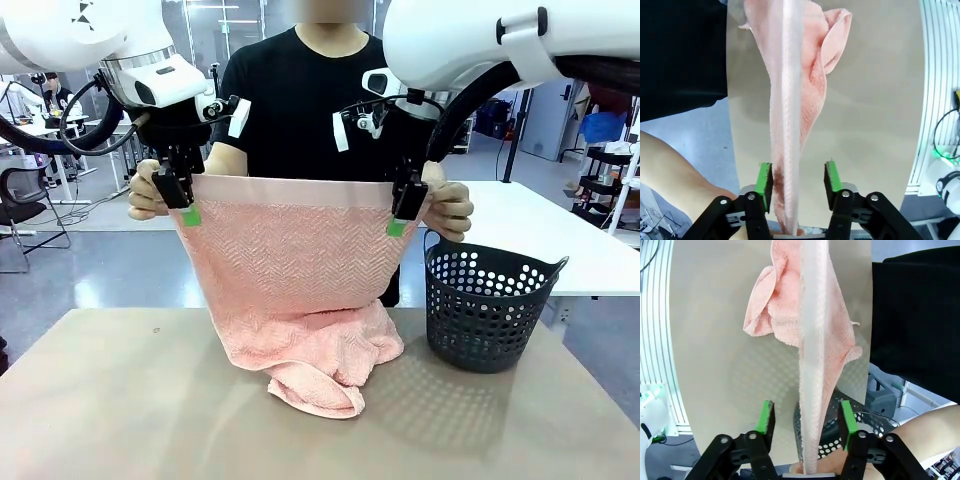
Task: Fold the towel.
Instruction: Grab the top end of the 100 cm Hotel Towel extended by the human, then release the end of the 100 cm Hotel Towel you were holding and grab the top end of the folded side.
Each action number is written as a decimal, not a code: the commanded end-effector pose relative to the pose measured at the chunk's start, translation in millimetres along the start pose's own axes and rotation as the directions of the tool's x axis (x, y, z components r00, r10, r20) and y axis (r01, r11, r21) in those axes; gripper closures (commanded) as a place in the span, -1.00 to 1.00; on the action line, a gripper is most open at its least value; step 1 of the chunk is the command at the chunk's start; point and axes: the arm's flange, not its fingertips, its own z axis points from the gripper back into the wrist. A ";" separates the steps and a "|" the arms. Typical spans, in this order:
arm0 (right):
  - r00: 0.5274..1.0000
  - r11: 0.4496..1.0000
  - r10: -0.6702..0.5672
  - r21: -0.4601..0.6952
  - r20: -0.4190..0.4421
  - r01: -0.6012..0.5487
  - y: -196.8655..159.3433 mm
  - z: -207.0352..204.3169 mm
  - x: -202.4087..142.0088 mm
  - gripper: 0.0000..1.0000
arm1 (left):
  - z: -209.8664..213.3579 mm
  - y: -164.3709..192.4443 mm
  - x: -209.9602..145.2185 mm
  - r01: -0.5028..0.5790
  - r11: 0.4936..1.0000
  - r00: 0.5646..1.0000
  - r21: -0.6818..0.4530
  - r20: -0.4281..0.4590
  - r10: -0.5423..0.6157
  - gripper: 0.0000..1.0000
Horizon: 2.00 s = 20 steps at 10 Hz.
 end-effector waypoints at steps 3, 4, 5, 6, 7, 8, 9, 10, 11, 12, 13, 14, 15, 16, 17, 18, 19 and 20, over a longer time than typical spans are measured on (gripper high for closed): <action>0.999 0.999 -0.031 -0.012 0.009 0.031 3.0 -1.1 -2.1 0.90 | 0.1 -3.4 -7.5 0.024 1.000 1.000 -0.018 0.012 -0.024 1.00; 0.999 0.999 -0.030 -0.015 0.011 0.030 2.7 0.4 -2.7 1.00 | 0.7 -3.7 -8.5 0.023 1.000 1.000 -0.018 0.016 -0.023 1.00; 0.999 1.000 -0.027 -0.011 0.017 0.027 3.4 0.1 -2.4 1.00 | 1.0 -4.8 -9.5 0.021 1.000 1.000 -0.019 0.012 -0.021 1.00; 1.000 1.000 -0.024 -0.009 0.021 0.024 3.4 -0.5 -2.2 1.00 | 0.4 -6.0 -10.2 0.019 1.000 1.000 -0.024 0.016 -0.018 1.00; 0.999 1.000 -0.021 -0.007 0.025 0.021 3.2 -1.0 -2.2 1.00 | -0.7 -7.1 -10.6 0.017 1.000 1.000 -0.026 0.013 -0.016 1.00; 0.999 1.000 -0.023 -0.006 0.043 0.023 3.1 -1.0 -2.7 1.00 | -0.7 -10.0 -10.0 0.012 1.000 1.000 -0.023 0.013 -0.011 1.00; 1.000 1.000 -0.004 -0.004 0.002 0.004 -0.1 2.0 -0.7 1.00 | -0.7 0.5 -2.7 0.003 1.000 1.000 -0.002 -0.003 -0.003 1.00; 1.000 1.000 -0.004 -0.004 0.002 0.004 -0.1 2.0 -0.7 1.00 | -0.7 0.5 -2.7 0.003 1.000 1.000 -0.002 -0.003 -0.003 1.00; 1.000 1.000 -0.004 -0.004 0.002 0.004 -0.1 2.0 -0.7 1.00 | -0.7 0.5 -2.7 0.003 1.000 1.000 -0.002 -0.003 -0.003 1.00; 1.000 1.000 -0.004 -0.004 0.002 0.004 -0.1 2.0 -0.7 1.00 | -0.7 0.5 -2.7 0.003 1.000 1.000 -0.002 -0.003 -0.003 1.00; 1.000 1.000 -0.004 -0.004 0.002 0.004 -0.1 2.0 -0.7 1.00 | -0.7 0.5 -2.7 0.003 1.000 1.000 -0.002 -0.003 -0.003 1.00; 1.000 1.000 -0.004 -0.004 0.002 0.004 -0.1 2.0 -0.7 1.00 | -0.7 0.5 -2.7 0.003 1.000 1.000 -0.002 -0.003 -0.003 1.00; 1.000 1.000 -0.004 -0.004 0.002 0.004 -0.1 2.0 -0.7 1.00 | -0.7 0.5 -2.7 0.003 1.000 1.000 -0.002 -0.003 -0.003 1.00; 1.000 1.000 -0.004 -0.004 0.002 0.004 -0.1 2.0 -0.7 1.00 | -0.7 0.5 -2.7 0.003 1.000 1.000 -0.002 -0.003 -0.003 1.00; 1.000 1.000 -0.004 -0.004 0.002 0.004 -0.1 2.0 -0.7 1.00 | -0.7 0.5 -2.7 0.003 1.000 1.000 -0.002 -0.003 -0.003 1.00; 1.000 1.000 -0.004 -0.004 0.002 0.004 -0.1 2.0 -0.7 1.00 | -0.7 0.5 -2.7 0.003 1.000 1.000 -0.002 -0.003 -0.003 1.00; 1.000 1.000 -0.004 -0.004 0.002 0.004 -0.1 2.0 -0.7 1.00 | -0.7 0.5 -2.7 0.003 1.000 1.000 -0.002 -0.003 -0.003 1.00; 1.000 1.000 -0.004 -0.004 0.002 0.004 -0.1 2.0 -0.7 1.00 | -0.7 0.5 -2.7 0.003 1.000 1.000 -0.002 -0.003 -0.003 1.00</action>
